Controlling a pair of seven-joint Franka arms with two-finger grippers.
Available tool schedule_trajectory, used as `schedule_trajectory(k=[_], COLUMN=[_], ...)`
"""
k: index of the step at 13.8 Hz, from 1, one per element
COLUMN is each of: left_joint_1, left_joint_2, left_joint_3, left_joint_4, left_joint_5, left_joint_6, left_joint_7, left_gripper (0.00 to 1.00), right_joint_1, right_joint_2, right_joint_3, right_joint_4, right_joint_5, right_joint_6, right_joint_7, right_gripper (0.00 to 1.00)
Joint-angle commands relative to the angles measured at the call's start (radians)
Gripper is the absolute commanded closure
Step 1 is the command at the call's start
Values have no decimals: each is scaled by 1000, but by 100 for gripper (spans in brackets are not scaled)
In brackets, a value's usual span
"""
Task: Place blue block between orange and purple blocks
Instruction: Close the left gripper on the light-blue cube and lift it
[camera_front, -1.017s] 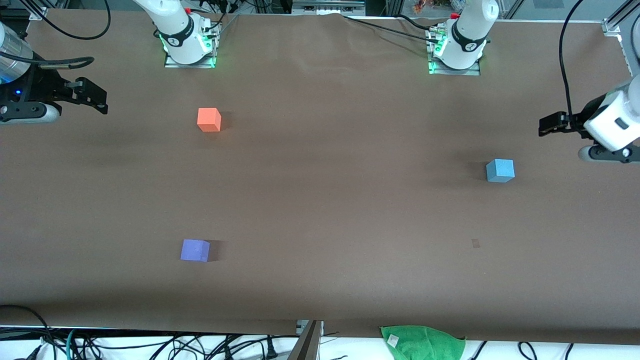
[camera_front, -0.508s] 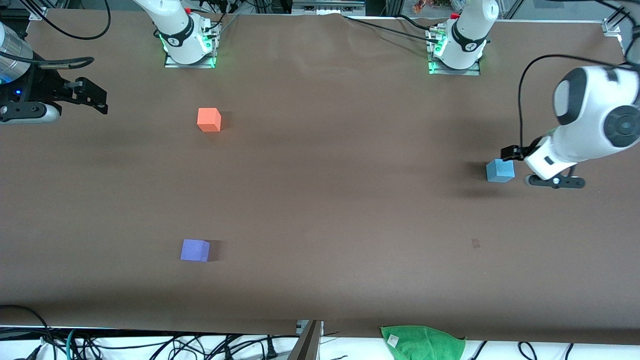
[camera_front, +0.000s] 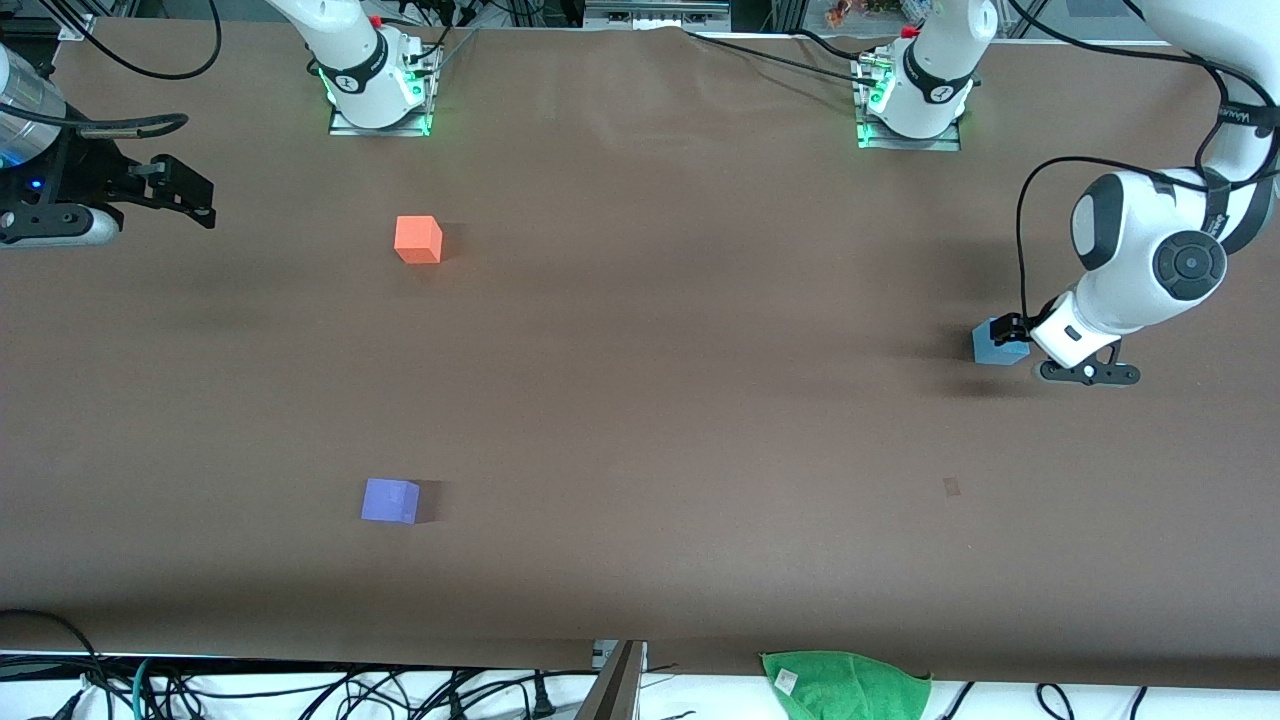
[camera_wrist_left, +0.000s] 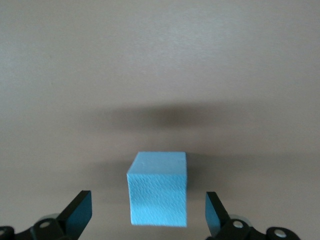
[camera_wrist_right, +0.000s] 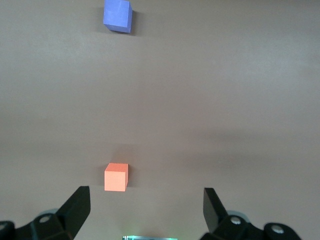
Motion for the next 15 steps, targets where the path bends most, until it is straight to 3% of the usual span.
schedule_trajectory(k=[1,11,12,14,15], left_joint_1=[8,18,19,19,19], left_joint_2=[35,112,113,112,104], left_joint_3=[-6,-8,-8,-9,-9], left_joint_4=[-12,-50,-50,-49,-44], left_joint_5=[17,17,17,17,17], left_joint_6=[54,110,111,110,107], left_joint_7=[19,20,22,20,22], left_gripper=[0,0,13,67,77], right_joint_1=[-11,-11,-11,-11,-11], right_joint_2=[-7,-7,-7,-7,-7], right_joint_3=[8,10,8,10,8], right_joint_4=[1,1,1,1,1], right_joint_5=[-6,-6,-6,-5,-5], right_joint_6=[0,0,2,2,2], right_joint_7=[-17,-17,-17,-17,-17], right_gripper=[0,0,0,0,0])
